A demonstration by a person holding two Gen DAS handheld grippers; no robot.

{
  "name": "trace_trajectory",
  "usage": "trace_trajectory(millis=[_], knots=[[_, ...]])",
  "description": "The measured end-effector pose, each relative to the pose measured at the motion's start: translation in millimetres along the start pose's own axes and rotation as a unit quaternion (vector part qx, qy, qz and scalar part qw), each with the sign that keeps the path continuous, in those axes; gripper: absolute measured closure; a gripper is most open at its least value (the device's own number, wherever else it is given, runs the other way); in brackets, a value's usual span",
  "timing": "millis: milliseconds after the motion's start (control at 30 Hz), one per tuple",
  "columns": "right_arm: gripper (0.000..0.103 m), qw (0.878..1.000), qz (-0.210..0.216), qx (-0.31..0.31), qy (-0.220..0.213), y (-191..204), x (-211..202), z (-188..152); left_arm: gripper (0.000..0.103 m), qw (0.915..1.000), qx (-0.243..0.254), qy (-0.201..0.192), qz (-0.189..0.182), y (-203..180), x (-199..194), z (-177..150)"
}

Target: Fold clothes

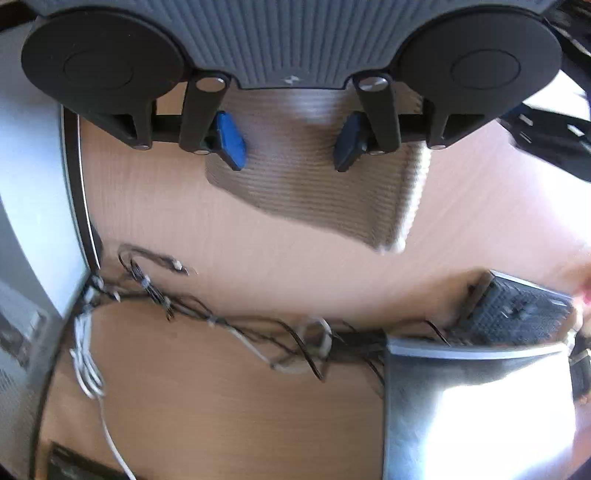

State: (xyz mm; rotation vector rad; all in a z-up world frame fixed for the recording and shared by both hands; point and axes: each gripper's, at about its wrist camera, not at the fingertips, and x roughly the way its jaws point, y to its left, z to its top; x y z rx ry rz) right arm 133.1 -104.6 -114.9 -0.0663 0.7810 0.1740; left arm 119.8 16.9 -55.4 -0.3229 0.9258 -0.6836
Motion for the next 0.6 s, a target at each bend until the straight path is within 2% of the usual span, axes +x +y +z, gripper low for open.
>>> trace_trajectory(millis=[100, 200, 300, 400, 600], knots=[[0.056, 0.999, 0.042, 0.002, -0.018, 6.7, -9.5, 16.8, 0.052, 1.0, -0.002, -0.002, 0.0, 0.4, -2.0, -1.6], [0.057, 0.999, 0.051, -0.006, -0.005, 20.0, 10.2, 29.3, 0.052, 1.0, -0.004, -0.003, 0.002, 1.9, -3.2, -2.4], [0.057, 0.998, 0.044, 0.008, 0.047, 20.3, 52.2, 16.0, 0.052, 0.9999, -0.009, -0.002, 0.008, 3.9, -5.5, -3.9], [0.057, 0.997, 0.056, 0.05, 0.035, 9.3, 52.2, 12.7, 0.048, 0.9999, -0.013, 0.004, 0.006, 4.8, -4.7, -5.7], [0.053, 0.998, 0.026, 0.059, -0.027, -1.2, -9.8, -8.2, 0.046, 0.9998, -0.02, 0.0, 0.005, 1.1, -8.5, 1.9]])
